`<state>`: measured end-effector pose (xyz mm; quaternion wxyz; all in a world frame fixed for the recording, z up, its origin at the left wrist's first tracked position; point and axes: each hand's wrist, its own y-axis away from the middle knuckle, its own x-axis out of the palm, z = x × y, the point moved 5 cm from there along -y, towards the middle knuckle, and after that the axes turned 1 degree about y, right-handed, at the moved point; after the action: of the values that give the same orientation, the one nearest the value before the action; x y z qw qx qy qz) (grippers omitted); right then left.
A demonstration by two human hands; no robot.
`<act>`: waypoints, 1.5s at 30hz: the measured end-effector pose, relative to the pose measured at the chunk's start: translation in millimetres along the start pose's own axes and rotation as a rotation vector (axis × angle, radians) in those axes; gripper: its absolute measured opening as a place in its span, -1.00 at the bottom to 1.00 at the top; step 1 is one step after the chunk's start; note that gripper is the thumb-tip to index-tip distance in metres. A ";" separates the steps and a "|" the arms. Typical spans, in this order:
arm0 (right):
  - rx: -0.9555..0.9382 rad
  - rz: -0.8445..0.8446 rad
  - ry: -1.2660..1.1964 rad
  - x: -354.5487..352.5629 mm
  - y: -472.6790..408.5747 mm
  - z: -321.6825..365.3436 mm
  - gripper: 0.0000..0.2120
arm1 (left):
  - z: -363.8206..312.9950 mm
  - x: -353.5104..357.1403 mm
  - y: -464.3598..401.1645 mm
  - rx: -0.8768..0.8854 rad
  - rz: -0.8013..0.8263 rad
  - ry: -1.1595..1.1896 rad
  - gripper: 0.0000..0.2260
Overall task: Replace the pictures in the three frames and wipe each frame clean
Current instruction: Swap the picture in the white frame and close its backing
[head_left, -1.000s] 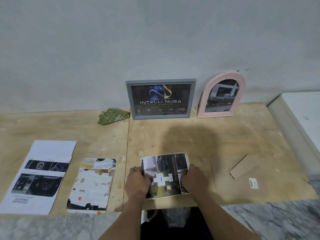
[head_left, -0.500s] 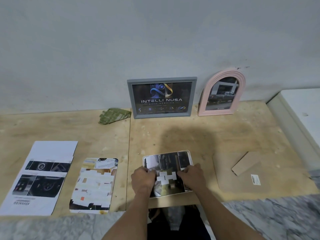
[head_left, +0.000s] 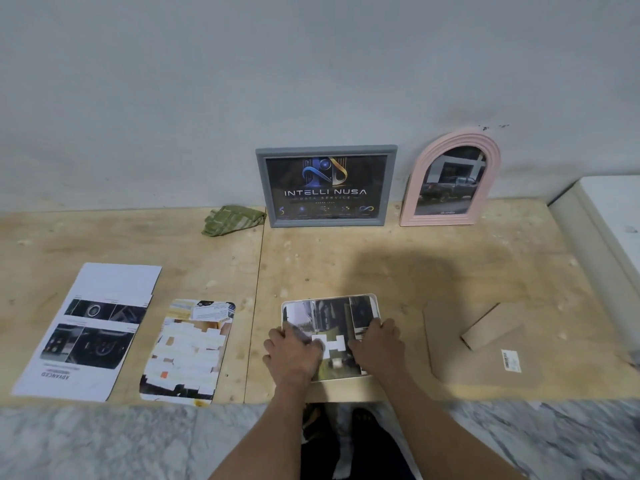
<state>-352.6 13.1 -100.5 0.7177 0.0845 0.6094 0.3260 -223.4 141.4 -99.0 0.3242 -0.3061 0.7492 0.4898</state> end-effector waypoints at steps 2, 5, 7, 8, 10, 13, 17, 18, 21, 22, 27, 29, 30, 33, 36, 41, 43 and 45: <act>-0.017 0.012 0.013 -1.1 -0.4 -0.6 -0.44 | -0.6 2.2 2.5 -0.022 -0.005 0.015 -0.36; -0.029 0.033 0.015 0.4 0.2 -2.1 -0.44 | -4.2 2.3 5.7 -0.035 -0.004 0.021 -0.45; -0.035 0.036 0.005 0.0 1.7 -3.4 -0.47 | -8.8 3.7 6.4 -0.022 0.011 0.001 -0.52; -0.043 0.041 0.002 -0.7 2.9 -3.4 -0.50 | -10.9 4.6 6.8 -0.017 0.021 -0.007 -0.54; -0.072 0.058 0.001 -2.1 4.1 -2.7 -0.55 | -15.6 6.2 6.7 -0.012 0.038 -0.006 -0.53; -0.061 0.096 -0.049 -6.0 4.2 -3.5 -0.54 | -20.3 9.5 4.4 -0.018 0.057 0.002 -0.52; -0.052 0.140 -0.044 -6.8 4.6 -2.5 -0.52 | -25.4 10.6 5.7 -0.037 0.060 0.055 -0.58; -0.057 0.155 -0.045 -5.8 6.3 -1.8 -0.52 | -26.6 12.3 6.6 -0.049 0.066 0.070 -0.57; -0.082 0.181 -0.041 -0.6 10.7 0.4 -0.52 | -29.0 17.1 9.3 -0.083 0.075 0.131 -0.53; -0.088 0.169 -0.052 -0.8 11.5 0.7 -0.53 | -28.3 17.8 9.4 -0.089 0.069 0.148 -0.51; -0.054 0.135 -0.241 -10.0 11.9 -2.2 -0.58 | -20.1 19.7 9.8 -0.083 0.041 0.195 -0.39; -0.019 0.148 -0.329 -13.7 10.5 -3.7 -0.54 | -19.2 16.4 11.6 -0.088 0.014 0.231 -0.44; -0.005 0.153 -0.370 -15.0 9.2 -4.8 -0.51 | -18.1 14.5 11.1 -0.098 0.000 0.260 -0.47; 0.017 0.198 -0.478 -17.0 3.3 -9.1 -0.44 | -14.4 2.6 10.7 -0.197 -0.027 0.401 -0.37; 0.029 0.265 -0.559 -16.1 -0.6 -11.5 -0.34 | -5.9 -1.9 5.5 -0.264 -0.055 0.511 -0.44; 0.029 0.258 -0.684 -18.1 -4.6 -18.5 -0.34 | 11.7 -3.1 8.8 -0.388 -0.089 0.880 -0.83; 0.027 0.245 -0.702 -18.7 -5.6 -22.0 -0.36 | 16.8 -7.2 13.1 -0.392 -0.089 1.046 -0.92; 0.022 0.221 -0.666 -19.6 -6.0 -24.8 -0.39 | 21.9 -12.5 17.7 -0.369 -0.082 1.102 -0.91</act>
<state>-374.4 -9.5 -93.6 0.8365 0.2597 0.3325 0.3496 -225.6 169.4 -86.6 -0.1533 -0.5961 0.6972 0.3676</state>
